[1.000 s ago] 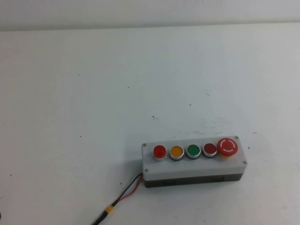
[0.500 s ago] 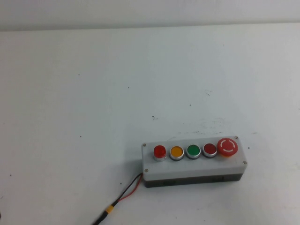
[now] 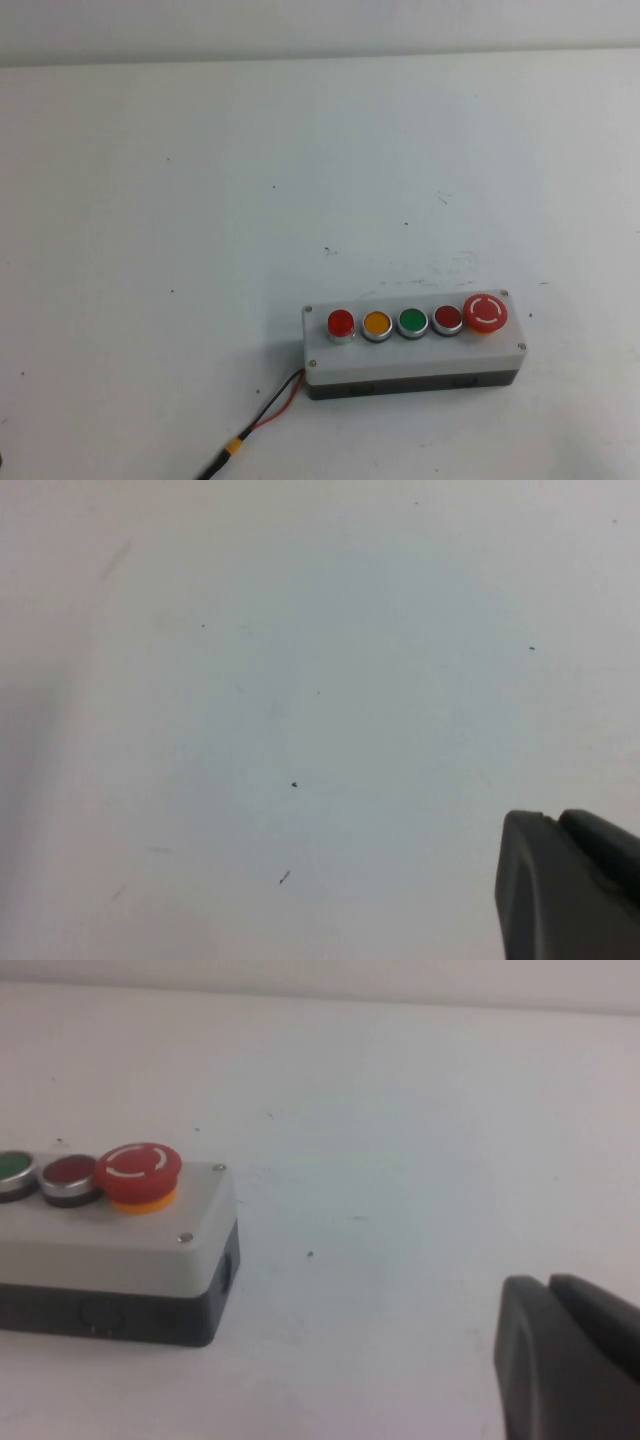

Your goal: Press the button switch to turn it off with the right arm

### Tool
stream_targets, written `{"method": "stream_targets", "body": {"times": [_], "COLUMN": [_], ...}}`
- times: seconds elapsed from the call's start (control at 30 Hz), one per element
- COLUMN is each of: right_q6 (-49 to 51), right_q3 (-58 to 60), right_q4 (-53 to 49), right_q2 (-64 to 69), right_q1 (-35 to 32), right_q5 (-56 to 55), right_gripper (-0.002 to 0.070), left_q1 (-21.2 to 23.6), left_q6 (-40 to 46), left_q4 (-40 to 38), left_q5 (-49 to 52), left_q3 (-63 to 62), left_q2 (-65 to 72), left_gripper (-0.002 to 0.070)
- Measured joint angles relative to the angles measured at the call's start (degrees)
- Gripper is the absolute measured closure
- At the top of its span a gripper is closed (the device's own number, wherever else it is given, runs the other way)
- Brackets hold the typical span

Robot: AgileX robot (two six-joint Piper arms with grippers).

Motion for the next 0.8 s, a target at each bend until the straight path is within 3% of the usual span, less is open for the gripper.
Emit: {"method": "stream_targets", "body": {"times": [0.33, 0.8], "right_q6": [0.0, 0.0], "right_q3": [0.0, 0.0], "right_q4": [11.8, 13.2], "right_q2": [0.0, 0.0], "right_q1": [-3.6, -4.1], "right_q5": [5.8, 5.9], "right_gripper": [0.0692, 0.0692], "left_q1": [0.0, 0.0], "left_q6": [0.0, 0.0], "left_q4": [0.0, 0.0], "left_q5": [0.0, 0.0], "left_q3": [0.0, 0.0], "left_q2": [0.0, 0.0], "left_gripper": [0.0677, 0.0677]}}
